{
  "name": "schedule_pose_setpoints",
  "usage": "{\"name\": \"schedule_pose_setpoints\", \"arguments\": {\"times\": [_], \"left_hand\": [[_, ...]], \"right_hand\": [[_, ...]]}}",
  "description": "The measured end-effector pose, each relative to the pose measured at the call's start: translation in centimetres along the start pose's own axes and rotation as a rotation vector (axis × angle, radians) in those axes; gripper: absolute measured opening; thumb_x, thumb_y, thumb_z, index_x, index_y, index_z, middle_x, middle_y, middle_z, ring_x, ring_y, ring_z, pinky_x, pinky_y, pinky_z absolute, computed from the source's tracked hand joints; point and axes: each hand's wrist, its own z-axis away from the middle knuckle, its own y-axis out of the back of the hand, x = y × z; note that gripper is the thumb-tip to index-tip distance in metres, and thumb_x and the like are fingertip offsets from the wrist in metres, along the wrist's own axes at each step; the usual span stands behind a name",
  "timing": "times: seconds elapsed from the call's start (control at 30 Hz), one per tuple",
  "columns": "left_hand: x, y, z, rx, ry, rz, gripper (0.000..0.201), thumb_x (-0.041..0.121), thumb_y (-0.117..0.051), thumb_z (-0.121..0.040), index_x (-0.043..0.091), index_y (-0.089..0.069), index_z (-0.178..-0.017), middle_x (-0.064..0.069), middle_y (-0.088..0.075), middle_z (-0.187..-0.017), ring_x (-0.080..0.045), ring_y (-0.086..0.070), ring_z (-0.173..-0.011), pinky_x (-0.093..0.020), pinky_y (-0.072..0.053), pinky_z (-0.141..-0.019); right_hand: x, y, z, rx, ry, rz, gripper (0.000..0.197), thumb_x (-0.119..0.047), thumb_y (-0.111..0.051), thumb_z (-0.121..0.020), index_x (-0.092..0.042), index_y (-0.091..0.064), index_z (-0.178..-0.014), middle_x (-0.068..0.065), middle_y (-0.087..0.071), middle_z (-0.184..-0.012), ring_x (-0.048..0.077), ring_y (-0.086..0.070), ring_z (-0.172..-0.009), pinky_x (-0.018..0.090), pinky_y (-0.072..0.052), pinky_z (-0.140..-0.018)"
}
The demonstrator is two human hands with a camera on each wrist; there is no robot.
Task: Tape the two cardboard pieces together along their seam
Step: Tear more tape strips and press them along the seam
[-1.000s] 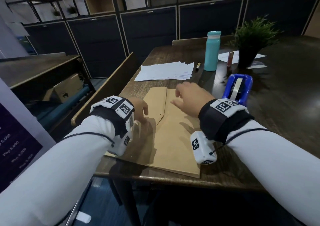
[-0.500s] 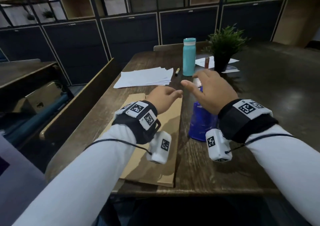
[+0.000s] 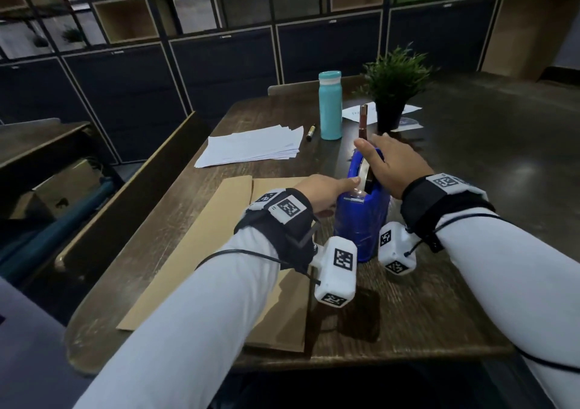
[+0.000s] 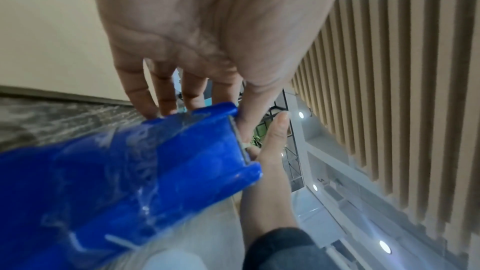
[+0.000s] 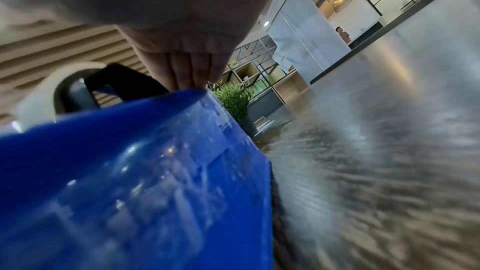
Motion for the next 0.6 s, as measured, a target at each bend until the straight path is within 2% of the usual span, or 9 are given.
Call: {"name": "schedule_pose_setpoints", "arguments": {"times": [0.07, 0.13, 0.23, 0.3, 0.47, 0.5, 0.53, 0.57, 0.6], "left_hand": [[0.0, 0.0, -0.2, -0.011, 0.032, 0.035, 0.025, 0.039, -0.061, -0.090, 0.018, -0.069, -0.081, -0.011, -0.070, -0.113, -0.021, -0.056, -0.100, -0.039, -0.043, -0.101], [-0.1, -0.1, -0.5, -0.014, 0.054, 0.078, 0.025, 0.038, -0.062, -0.089, 0.021, -0.068, -0.072, -0.006, -0.072, -0.107, -0.020, -0.057, -0.104, -0.040, -0.040, -0.103], [0.0, -0.3, -0.4, -0.018, 0.053, 0.150, 0.025, 0.036, -0.063, -0.089, 0.019, -0.069, -0.073, 0.003, -0.071, -0.084, -0.018, -0.058, -0.097, -0.038, -0.040, -0.102], [-0.1, -0.4, -0.4, -0.018, 0.040, 0.174, 0.023, 0.034, -0.062, -0.089, 0.018, -0.068, -0.072, 0.003, -0.069, -0.079, -0.017, -0.056, -0.092, -0.036, -0.041, -0.098], [0.1, -0.2, 0.5, -0.018, 0.034, 0.331, 0.016, 0.024, -0.059, -0.091, 0.016, -0.066, -0.079, 0.011, -0.065, -0.051, -0.009, -0.052, -0.070, -0.021, -0.044, -0.066], [0.4, 0.0, 0.7, 0.001, 0.020, 0.356, 0.018, 0.024, -0.059, -0.091, 0.016, -0.066, -0.076, 0.011, -0.067, -0.054, -0.010, -0.054, -0.073, -0.019, -0.048, -0.064], [0.6, 0.3, 0.7, 0.019, 0.000, 0.361, 0.023, 0.025, -0.061, -0.090, 0.017, -0.067, -0.069, 0.008, -0.071, -0.067, -0.013, -0.058, -0.083, -0.020, -0.051, -0.072], [0.8, 0.5, 0.8, 0.027, -0.013, 0.350, 0.029, 0.027, -0.063, -0.088, 0.019, -0.068, -0.061, 0.003, -0.072, -0.083, -0.018, -0.059, -0.096, -0.025, -0.051, -0.085], [0.9, 0.6, 0.7, 0.026, -0.020, 0.327, 0.031, 0.028, -0.065, -0.087, 0.020, -0.068, -0.057, 0.001, -0.071, -0.090, -0.020, -0.058, -0.103, -0.031, -0.048, -0.092]], "right_hand": [[0.2, -0.4, -0.1, 0.020, -0.008, 0.012, 0.092, -0.082, -0.005, -0.077, -0.009, -0.058, -0.093, 0.012, -0.062, -0.089, 0.031, -0.060, -0.089, 0.034, -0.039, -0.068], [0.3, -0.8, 0.1, 0.041, -0.006, 0.029, 0.082, -0.076, -0.008, -0.079, -0.009, -0.054, -0.083, 0.010, -0.057, -0.079, 0.029, -0.055, -0.076, 0.033, -0.033, -0.063], [0.5, -1.1, 0.3, 0.085, 0.004, 0.039, 0.079, -0.073, -0.011, -0.085, -0.008, -0.056, -0.083, 0.011, -0.059, -0.081, 0.031, -0.057, -0.079, 0.033, -0.035, -0.064], [0.5, -1.1, 0.2, 0.088, -0.012, 0.035, 0.087, -0.075, -0.008, -0.082, -0.007, -0.061, -0.095, 0.013, -0.065, -0.094, 0.032, -0.060, -0.088, 0.036, -0.041, -0.071], [0.1, -1.0, 0.2, 0.098, -0.061, 0.021, 0.095, -0.073, -0.005, -0.077, -0.009, -0.064, -0.112, 0.015, -0.065, -0.117, 0.033, -0.059, -0.109, 0.040, -0.046, -0.086], [0.1, -1.0, 0.3, 0.096, -0.065, 0.017, 0.095, -0.073, -0.005, -0.077, -0.009, -0.064, -0.113, 0.016, -0.065, -0.118, 0.033, -0.058, -0.112, 0.040, -0.045, -0.088], [0.1, -1.0, 0.3, 0.095, -0.069, 0.012, 0.095, -0.074, -0.005, -0.076, -0.009, -0.065, -0.112, 0.016, -0.065, -0.118, 0.033, -0.058, -0.111, 0.041, -0.046, -0.087], [0.1, -0.9, 0.2, 0.099, -0.073, 0.010, 0.096, -0.075, -0.004, -0.076, -0.009, -0.065, -0.110, 0.016, -0.066, -0.115, 0.033, -0.059, -0.108, 0.041, -0.046, -0.085], [0.1, -0.9, 0.2, 0.103, -0.075, 0.011, 0.097, -0.076, -0.004, -0.075, -0.010, -0.066, -0.108, 0.015, -0.067, -0.111, 0.033, -0.061, -0.103, 0.040, -0.046, -0.081]]}}
